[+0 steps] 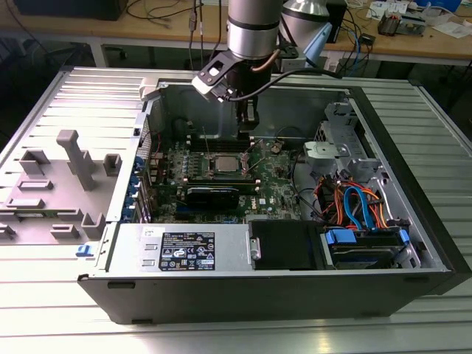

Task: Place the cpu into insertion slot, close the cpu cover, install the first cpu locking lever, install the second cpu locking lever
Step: 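Close the cpu cover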

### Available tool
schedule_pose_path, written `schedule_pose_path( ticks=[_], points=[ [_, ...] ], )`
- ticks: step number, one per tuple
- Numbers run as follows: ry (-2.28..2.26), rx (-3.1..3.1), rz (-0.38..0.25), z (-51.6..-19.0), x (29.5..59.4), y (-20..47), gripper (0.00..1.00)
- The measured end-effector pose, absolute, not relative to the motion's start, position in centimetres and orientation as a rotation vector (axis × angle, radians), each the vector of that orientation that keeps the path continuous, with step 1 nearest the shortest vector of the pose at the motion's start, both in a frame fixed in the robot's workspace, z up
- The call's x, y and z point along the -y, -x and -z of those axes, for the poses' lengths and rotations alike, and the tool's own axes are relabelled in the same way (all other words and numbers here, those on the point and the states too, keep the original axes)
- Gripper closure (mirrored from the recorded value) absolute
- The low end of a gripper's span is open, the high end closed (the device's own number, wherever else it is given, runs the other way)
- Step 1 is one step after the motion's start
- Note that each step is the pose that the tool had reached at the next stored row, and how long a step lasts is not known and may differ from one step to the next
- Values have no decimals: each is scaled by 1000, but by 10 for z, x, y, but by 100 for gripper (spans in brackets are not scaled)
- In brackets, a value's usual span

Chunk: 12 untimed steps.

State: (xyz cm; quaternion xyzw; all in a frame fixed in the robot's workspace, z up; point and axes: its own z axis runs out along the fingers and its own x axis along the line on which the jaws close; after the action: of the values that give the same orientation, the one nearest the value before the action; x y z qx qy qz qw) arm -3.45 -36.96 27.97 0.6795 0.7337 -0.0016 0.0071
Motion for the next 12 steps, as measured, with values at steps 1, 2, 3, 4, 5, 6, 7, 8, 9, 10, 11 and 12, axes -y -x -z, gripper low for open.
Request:
schedule_pose_path(
  ticks=[1,2,3,4,5,6,7,8,9,10,11,12],
  points=[
    [-2125,-2294,5,-280,370,34,89],
    [-2125,-2294,5,-280,370,34,89],
    [-2125,-2294,5,-280,370,34,89],
    [-2125,-2294,5,-280,370,34,89],
    [-2125,-2294,5,-280,370,33,89],
    [-2125,-2295,5,-280,370,33,89],
    [-2125,-2295,5,-280,370,33,89],
    [-2125,-2295,5,-280,370,33,89],
    [-2125,-2295,5,-280,370,33,89],
    [-2125,-2294,5,-280,370,32,89],
    [-2125,-2294,5,-280,370,32,89],
    [-2125,-2294,5,-280,370,32,89]
  ],
)
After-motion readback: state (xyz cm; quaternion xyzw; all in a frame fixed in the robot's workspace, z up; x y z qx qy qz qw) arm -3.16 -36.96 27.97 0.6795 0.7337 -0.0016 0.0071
